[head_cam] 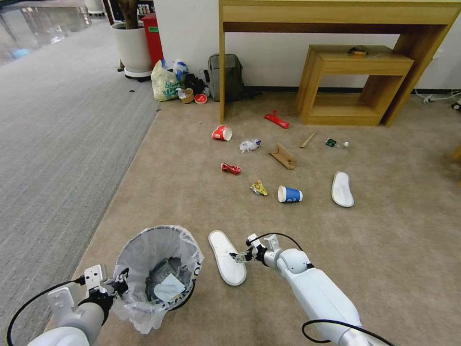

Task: Pick up the trash bin and place the garbage on the floor into it.

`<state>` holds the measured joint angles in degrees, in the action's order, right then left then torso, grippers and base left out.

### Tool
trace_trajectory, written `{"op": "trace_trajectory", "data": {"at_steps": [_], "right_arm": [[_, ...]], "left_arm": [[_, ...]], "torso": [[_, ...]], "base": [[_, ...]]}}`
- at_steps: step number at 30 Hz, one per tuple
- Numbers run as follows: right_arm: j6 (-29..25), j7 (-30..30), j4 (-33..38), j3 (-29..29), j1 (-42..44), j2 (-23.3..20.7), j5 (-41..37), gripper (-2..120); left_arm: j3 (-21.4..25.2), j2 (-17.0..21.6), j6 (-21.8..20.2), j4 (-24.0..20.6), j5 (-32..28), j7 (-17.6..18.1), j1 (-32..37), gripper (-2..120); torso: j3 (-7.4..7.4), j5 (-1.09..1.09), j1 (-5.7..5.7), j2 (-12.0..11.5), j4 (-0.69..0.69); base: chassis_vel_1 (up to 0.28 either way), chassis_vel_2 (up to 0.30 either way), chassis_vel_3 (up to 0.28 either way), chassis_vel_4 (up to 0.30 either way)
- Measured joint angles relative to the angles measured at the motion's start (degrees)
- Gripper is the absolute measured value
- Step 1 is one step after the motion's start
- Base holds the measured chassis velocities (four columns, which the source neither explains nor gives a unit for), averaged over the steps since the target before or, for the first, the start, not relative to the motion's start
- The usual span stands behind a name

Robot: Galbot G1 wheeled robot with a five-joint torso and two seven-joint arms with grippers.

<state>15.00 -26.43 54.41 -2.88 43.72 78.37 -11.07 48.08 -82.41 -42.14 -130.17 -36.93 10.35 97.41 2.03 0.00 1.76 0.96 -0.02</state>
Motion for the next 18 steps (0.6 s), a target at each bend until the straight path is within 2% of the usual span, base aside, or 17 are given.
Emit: {"op": "trace_trajectory", "data": {"at_steps": [18], "right_arm": [[-2.6, -1.3, -5.3, -0.7, -1.2, 2.5, 3.1, 100]], "left_arm": [[-0.3, -0.2, 0.0, 0.4, 0.5, -0.2, -0.1, 0]], "torso": [[0.00, 0.00, 0.00, 0.0, 0.01]], "base": [[0.000, 0.000, 0.000, 0.000]]}}
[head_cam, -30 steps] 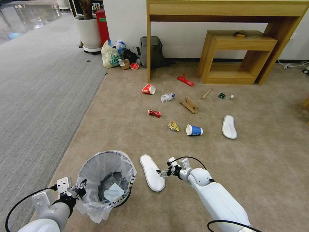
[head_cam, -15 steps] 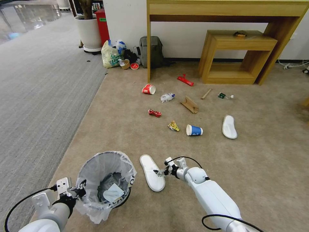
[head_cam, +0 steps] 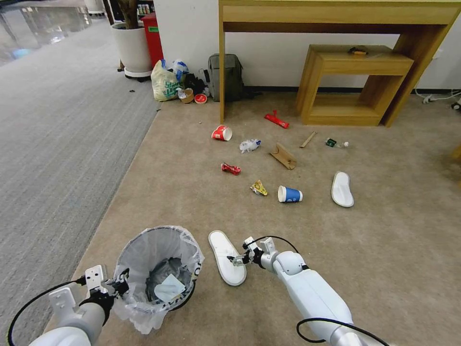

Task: Pick up the trash bin and place the garbage on the floor into it.

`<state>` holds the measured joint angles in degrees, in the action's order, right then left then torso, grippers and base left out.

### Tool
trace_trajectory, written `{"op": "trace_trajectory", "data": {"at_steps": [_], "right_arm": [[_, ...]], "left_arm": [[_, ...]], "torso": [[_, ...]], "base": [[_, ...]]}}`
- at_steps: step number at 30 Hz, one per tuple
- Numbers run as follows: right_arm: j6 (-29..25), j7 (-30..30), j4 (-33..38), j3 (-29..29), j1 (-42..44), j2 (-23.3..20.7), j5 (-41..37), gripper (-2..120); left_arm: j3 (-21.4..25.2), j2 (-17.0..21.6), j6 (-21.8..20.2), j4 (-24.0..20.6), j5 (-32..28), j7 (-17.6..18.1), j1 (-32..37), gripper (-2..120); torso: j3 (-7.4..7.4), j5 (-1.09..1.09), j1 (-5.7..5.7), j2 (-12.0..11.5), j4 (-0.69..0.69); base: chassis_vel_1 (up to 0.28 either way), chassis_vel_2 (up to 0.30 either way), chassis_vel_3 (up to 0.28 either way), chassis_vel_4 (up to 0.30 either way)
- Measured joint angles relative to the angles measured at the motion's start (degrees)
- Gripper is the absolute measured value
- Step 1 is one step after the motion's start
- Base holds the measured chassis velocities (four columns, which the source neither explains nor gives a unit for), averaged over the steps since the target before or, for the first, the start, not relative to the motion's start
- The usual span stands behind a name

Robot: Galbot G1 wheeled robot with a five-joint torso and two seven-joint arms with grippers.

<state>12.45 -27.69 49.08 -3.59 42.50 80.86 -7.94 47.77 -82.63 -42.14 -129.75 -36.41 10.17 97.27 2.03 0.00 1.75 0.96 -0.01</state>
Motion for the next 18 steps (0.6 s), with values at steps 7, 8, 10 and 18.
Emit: {"op": "trace_trajectory", "data": {"at_steps": [7, 8, 10, 18], "right_arm": [[-0.4, -0.2, -0.8, -0.5, 0.1, 0.5, 0.8, 91], [-0.4, -0.2, -0.9, -0.5, 0.2, 0.6, 0.8, 88], [-0.4, -0.2, -1.1, -0.6, 0.2, 0.8, 0.8, 80], [-0.7, -0.3, -1.9, -0.8, 0.2, 1.2, 1.2, 52]], "left_arm": [[-0.1, 0.2, 0.0, 0.3, 0.0, -0.2, -0.2, 0], [-0.1, 0.2, 0.0, 0.4, 0.1, -0.2, -0.2, 0], [-0.2, 0.1, 0.0, 0.6, 0.1, -0.3, -0.2, 0], [-0.1, 0.2, 0.0, 0.6, 0.2, -0.4, -0.2, 0]], "torso": [[0.00, 0.00, -0.01, 0.0, 0.00], [0.00, -0.01, 0.00, 0.0, 0.00], [0.00, 0.00, 0.00, 0.0, 0.00], [0.00, 0.00, -0.01, 0.0, 0.00]], "base": [[0.000, 0.000, 0.000, 0.000], [0.000, 0.000, 0.000, 0.000], [0.000, 0.000, 0.000, 0.000], [0.000, 0.000, 0.000, 0.000]]}}
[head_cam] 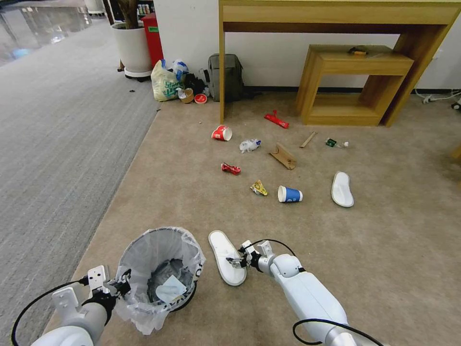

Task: Pick up the trash bin and place the garbage on the floor into it.

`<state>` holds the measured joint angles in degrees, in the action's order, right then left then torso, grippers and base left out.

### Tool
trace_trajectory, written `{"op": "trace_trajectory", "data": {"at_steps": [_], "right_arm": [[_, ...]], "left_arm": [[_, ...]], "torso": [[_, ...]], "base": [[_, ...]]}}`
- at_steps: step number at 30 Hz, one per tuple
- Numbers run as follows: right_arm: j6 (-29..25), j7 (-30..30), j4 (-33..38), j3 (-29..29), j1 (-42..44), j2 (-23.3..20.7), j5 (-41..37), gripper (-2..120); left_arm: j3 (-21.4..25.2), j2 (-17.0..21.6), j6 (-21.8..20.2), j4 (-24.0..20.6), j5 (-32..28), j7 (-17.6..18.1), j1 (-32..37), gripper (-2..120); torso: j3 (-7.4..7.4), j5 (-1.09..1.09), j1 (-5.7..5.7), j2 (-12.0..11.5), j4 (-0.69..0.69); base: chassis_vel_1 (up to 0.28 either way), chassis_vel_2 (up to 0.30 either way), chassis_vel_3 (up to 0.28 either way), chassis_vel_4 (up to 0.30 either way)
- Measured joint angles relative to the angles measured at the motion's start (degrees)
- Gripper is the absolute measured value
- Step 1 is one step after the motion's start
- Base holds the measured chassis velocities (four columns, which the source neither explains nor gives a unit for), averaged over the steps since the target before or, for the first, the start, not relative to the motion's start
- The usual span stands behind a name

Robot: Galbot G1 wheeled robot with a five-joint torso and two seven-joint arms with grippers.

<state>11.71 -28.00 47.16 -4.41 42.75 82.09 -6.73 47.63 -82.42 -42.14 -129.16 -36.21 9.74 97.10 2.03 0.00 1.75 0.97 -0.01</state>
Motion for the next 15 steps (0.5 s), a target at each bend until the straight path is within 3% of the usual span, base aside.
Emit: {"op": "trace_trajectory", "data": {"at_steps": [8, 15], "right_arm": [[-0.2, -0.1, 0.0, -0.1, 0.2, 0.0, 0.1, 25], [-0.6, -0.2, 0.0, -0.3, 0.5, 0.0, 0.1, 12]], "left_arm": [[0.0, -0.1, 0.0, 0.0, 0.0, -0.1, 0.0, 0], [0.1, -0.1, 0.1, 0.0, 0.0, -0.4, 0.1, 0]], "torso": [[0.00, 0.00, 0.00, 0.0, 0.00], [0.00, 0.00, 0.00, 0.0, 0.00]], "base": [[0.000, 0.000, 0.000, 0.000], [0.000, 0.000, 0.000, 0.000]]}}
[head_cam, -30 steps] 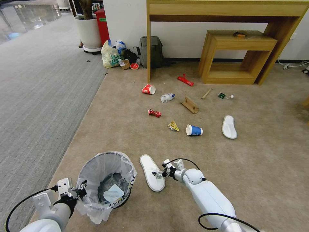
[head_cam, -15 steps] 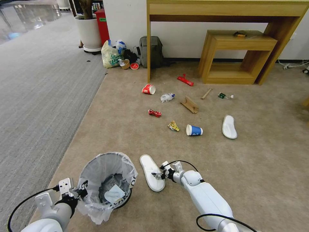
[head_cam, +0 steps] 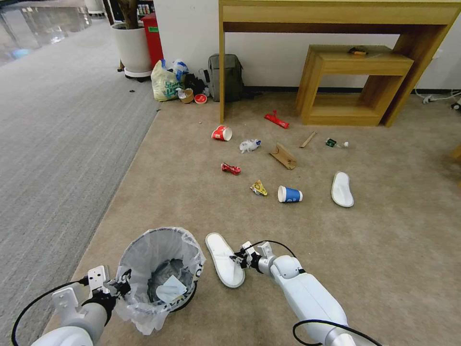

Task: Pick up the trash bin and place the garbage on the floor into it.

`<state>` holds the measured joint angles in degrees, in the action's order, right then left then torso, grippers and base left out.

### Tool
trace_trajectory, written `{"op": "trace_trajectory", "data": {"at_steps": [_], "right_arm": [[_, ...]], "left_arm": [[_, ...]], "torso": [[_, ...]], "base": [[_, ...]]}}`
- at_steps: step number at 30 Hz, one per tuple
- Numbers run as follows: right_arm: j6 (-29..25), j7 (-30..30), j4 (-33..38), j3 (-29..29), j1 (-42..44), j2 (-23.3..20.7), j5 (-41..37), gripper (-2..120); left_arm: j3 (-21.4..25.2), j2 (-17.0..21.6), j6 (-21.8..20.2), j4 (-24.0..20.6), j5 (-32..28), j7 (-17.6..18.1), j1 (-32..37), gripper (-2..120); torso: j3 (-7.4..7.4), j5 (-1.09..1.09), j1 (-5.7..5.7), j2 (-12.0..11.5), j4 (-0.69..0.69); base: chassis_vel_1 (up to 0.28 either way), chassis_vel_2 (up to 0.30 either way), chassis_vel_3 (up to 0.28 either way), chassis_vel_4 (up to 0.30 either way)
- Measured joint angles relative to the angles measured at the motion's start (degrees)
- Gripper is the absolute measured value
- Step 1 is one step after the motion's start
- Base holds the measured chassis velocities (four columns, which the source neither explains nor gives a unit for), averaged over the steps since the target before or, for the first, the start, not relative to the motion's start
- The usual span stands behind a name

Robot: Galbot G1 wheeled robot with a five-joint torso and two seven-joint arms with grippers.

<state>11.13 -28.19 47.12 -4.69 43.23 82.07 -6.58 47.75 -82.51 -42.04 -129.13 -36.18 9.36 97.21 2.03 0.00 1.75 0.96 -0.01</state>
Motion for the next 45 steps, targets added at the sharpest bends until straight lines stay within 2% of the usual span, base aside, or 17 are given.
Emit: {"op": "trace_trajectory", "data": {"at_steps": [2, 8, 14, 28, 30, 35, 37, 40, 42, 43, 45], "right_arm": [[-0.1, 0.0, 0.0, -0.2, 0.1, 0.0, 0.0, 7], [-0.4, 0.2, 0.6, -0.7, 0.6, 0.0, 0.0, 2], [-0.8, 0.5, 2.5, -1.6, 1.4, -0.3, 0.1, 1], [-2.5, 1.7, 13.0, -5.6, 4.8, -4.0, -0.4, 1], [-2.5, 1.8, 17.7, -5.6, 7.2, -5.6, -1.1, 1], [-2.4, 1.3, 18.0, -5.2, 7.7, -5.8, -1.0, 1], [-1.9, 0.3, 17.4, -4.1, 7.7, -5.8, -0.3, 9], [-1.8, 0.1, 16.2, -3.6, 7.3, -5.5, 0.3, 14], [-1.9, 0.0, 13.9, -2.9, 6.4, -4.8, 1.6, 24], [-1.9, 0.0, 13.9, -2.9, 6.4, -4.8, 1.6, 24], [-3.4, 0.0, 10.2, -2.1, 4.3, -3.4, 5.0, 39]], "left_arm": [[0.0, 0.0, 0.0, 0.0, 0.0, 0.0, 0.0, 0], [0.0, 0.0, 0.1, -0.1, 0.0, -0.1, 0.0, 0], [0.2, 0.1, 0.1, -0.1, 0.0, -0.1, 0.0, 0], [0.1, 0.4, 0.1, -0.2, -0.1, -0.4, -0.2, 0], [-0.2, 0.3, 0.2, -0.1, 0.0, -0.5, -0.4, 0], [-0.2, 0.3, 0.2, -0.1, 0.0, -0.5, -0.4, 0], [-0.2, 0.4, 0.2, -0.1, 0.0, -0.5, -0.3, 0], [-0.1, 0.4, 0.2, -0.1, 0.1, -0.5, -0.2, 0], [-0.2, 0.4, 0.2, -0.1, 0.3, -0.5, -0.1, 0], [-0.2, 0.4, 0.2, -0.1, 0.3, -0.5, -0.1, 0], [-0.3, 0.3, 0.2, -0.1, 0.7, -0.5, 0.1, 0]], "torso": [[0.00, 0.00, 0.00, 0.0, 0.00], [0.00, 0.00, 0.00, 0.0, 0.00], [0.00, 0.00, 0.00, 0.0, 0.00], [0.00, 0.00, 0.01, 0.0, 0.00], [0.00, 0.00, 0.01, 0.0, -0.01], [0.00, 0.00, 0.01, 0.0, -0.01], [0.00, 0.00, 0.01, 0.0, -0.01], [0.00, 0.00, 0.01, 0.0, -0.01], [0.00, 0.00, 0.01, 0.0, 0.00], [0.00, 0.00, 0.01, 0.0, 0.00], [0.00, 0.00, 0.01, 0.0, 0.00]], "base": [[0.000, 0.000, 0.000, 0.000], [0.000, 0.000, 0.000, 0.000], [0.000, 0.000, 0.000, 0.000], [0.000, 0.000, 0.000, 0.000], [0.000, 0.000, 0.000, 0.000], [0.000, 0.000, 0.000, 0.000], [0.000, 0.000, 0.000, 0.000], [0.000, 0.000, 0.000, 0.000], [0.000, 0.000, 0.000, 0.000], [0.000, 0.000, 0.000, 0.000], [0.000, 0.000, 0.000, 0.000]]}}
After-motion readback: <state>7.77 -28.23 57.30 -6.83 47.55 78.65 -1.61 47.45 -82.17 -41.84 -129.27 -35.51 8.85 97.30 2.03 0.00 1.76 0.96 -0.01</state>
